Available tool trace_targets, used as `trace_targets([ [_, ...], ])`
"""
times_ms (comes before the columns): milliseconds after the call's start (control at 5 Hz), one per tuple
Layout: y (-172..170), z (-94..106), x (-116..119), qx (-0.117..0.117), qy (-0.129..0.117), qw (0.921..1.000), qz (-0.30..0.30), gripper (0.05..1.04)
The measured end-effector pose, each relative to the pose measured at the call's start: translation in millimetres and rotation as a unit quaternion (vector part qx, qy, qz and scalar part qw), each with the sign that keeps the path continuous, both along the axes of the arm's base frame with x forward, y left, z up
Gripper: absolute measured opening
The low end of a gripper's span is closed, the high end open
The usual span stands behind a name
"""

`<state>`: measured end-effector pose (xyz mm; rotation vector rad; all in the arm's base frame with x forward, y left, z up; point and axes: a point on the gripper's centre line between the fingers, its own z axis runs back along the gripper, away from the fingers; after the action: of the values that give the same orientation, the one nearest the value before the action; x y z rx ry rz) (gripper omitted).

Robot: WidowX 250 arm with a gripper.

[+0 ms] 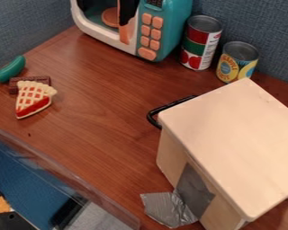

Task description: Open the drawer

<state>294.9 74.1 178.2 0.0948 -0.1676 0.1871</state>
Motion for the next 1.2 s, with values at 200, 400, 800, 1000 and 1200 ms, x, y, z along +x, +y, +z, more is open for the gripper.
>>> trace_targets([
  [200,-1,-9.2,1,-0.005,0.014,0.9999,-0.008,0.999],
  [400,8,-39.8,18,-0.015,0.028,0.9901,-0.136,0.999],
  [800,1,-54.0,43,-0.014,-0.001,0.9315,-0.363,0.999],
  [1000,-14,-59.1,49,-0.042,-0.037,0.8976,-0.437,0.999],
  [1200,-30,-67.0,48,-0.060,-0.045,0.8943,-0.441,0.999],
])
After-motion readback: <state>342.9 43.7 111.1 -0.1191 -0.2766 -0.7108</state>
